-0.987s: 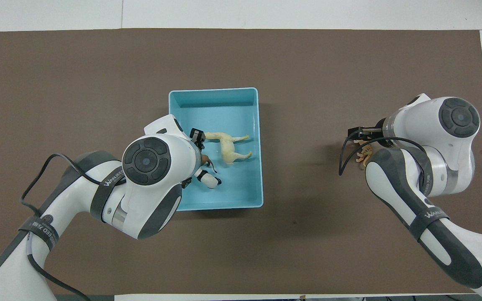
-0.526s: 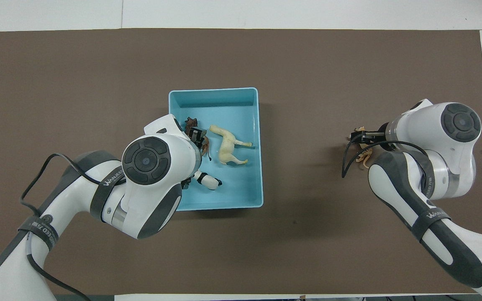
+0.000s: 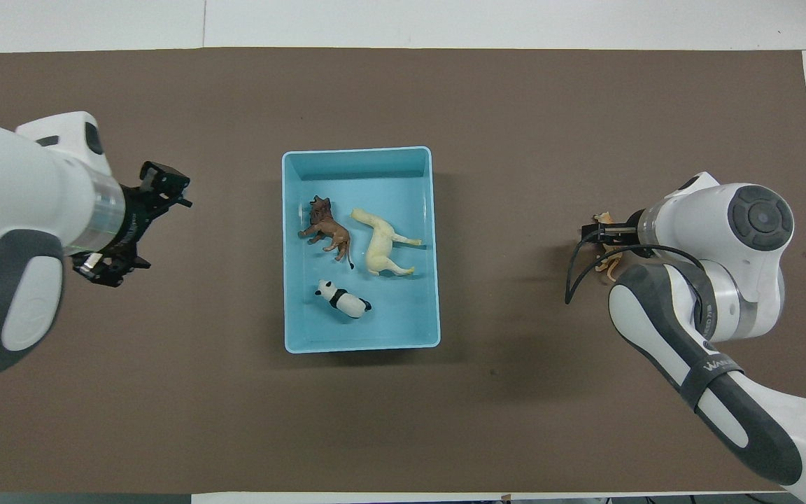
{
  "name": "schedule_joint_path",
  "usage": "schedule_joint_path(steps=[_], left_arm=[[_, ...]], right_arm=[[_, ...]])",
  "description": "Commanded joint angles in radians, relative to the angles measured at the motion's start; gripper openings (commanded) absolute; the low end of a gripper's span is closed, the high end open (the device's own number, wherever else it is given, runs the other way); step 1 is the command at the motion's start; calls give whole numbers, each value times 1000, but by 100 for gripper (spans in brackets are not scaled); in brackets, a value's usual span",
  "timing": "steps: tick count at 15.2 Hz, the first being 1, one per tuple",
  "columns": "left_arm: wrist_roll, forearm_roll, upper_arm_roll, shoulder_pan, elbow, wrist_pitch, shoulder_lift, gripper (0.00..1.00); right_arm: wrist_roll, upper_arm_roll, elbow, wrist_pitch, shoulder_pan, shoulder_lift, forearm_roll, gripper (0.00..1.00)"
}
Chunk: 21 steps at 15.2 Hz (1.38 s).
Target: Put all toys into storage box
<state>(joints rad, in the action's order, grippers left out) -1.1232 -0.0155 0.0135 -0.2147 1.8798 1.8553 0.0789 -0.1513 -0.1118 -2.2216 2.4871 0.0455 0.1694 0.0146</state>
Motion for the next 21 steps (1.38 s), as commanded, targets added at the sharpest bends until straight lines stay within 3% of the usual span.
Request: schedule_joint_path(steps=[1,3,6,8,9,13,16,19,21], left_arm=[[251,-1,13,119,-111,-141,10,100],[479,-1,13,190,-195,-233,4,100],[799,-1,13,232,-209,-297,4,100],[928,-1,11,227,-208,-298,1,100],[954,3,11,233,-212,-310,-8,100],[965,17,2,224,-307,-382,-109,100],[974,19,-10,189,-323,-339,-131,100],[1029,14,-53,137,-298,-408,-116,100],[1042,17,-56,135,-272,-395,-107,100]], right_arm=[[15,-8,-15,30,7,-5,-16,84],[13,-9,-16,45,5,2,-16,84],[19,-9,-16,47,5,7,-16,84],[18,-9,-18,47,5,7,-16,93],[16,-12,-20,47,-4,7,-16,98],[18,-11,-24,49,-18,10,-16,95],[36,-11,-29,58,-15,15,-16,90],[61,-11,-27,61,-9,16,-16,90],[71,-11,-27,62,2,16,-16,76]])
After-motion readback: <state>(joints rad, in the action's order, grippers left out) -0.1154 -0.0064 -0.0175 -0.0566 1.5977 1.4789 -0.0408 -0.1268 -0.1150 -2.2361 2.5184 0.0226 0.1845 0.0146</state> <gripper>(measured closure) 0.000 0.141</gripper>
